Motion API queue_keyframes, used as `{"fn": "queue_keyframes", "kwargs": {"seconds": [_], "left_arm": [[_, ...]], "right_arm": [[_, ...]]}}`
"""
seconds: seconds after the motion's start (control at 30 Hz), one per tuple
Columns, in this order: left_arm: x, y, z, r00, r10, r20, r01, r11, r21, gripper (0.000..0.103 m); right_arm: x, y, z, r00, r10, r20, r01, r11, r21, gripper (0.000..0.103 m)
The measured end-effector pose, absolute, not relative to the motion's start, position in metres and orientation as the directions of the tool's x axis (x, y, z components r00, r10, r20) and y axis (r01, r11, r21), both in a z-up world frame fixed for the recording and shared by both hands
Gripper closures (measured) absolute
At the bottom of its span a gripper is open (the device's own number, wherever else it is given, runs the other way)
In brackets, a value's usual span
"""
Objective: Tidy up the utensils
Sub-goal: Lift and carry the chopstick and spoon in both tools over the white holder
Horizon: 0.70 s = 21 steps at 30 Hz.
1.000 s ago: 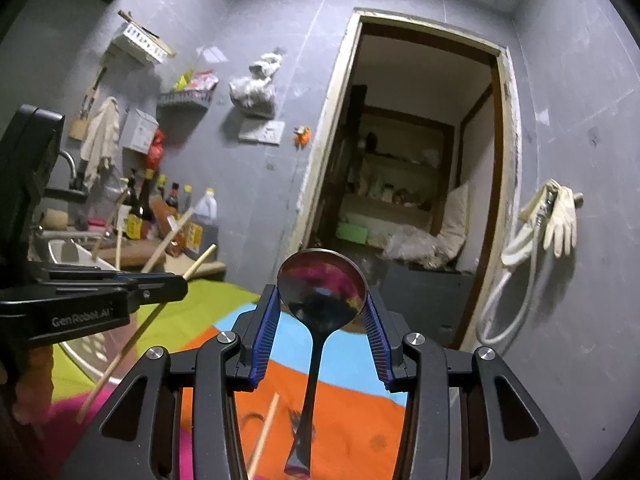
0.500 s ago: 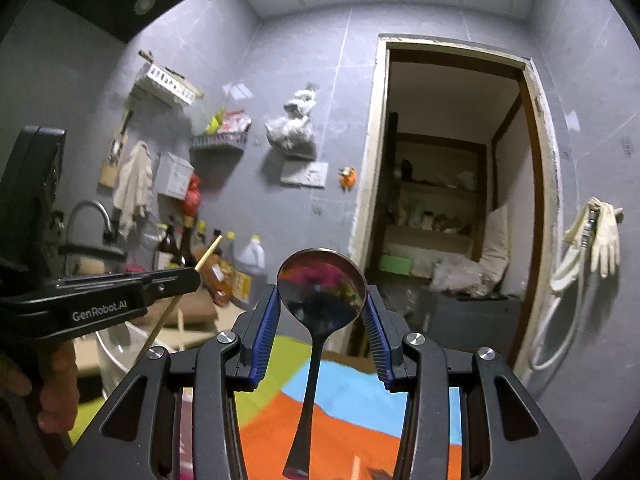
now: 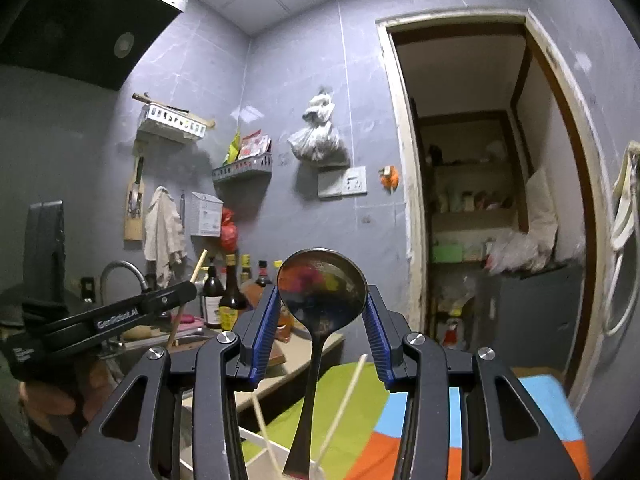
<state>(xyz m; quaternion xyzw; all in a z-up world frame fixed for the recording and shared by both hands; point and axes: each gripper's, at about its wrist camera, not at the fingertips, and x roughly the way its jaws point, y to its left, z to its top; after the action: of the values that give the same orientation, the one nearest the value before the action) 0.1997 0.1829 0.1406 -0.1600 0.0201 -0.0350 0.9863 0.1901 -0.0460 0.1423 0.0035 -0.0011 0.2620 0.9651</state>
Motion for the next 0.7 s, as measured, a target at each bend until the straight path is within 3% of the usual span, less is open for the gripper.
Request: {"fn": "queue_keyframes", "kwargs": {"seconds": [0.7], "left_arm": [[0.217,0.186,0.098,1.000,-0.010,-0.020,0.003,0.944,-0.331,0.100]], "right_arm": [[0.206,-0.026,0.089,0.855,0.493,-0.159,-0.501,0.866,-0.008,0.063]]}}
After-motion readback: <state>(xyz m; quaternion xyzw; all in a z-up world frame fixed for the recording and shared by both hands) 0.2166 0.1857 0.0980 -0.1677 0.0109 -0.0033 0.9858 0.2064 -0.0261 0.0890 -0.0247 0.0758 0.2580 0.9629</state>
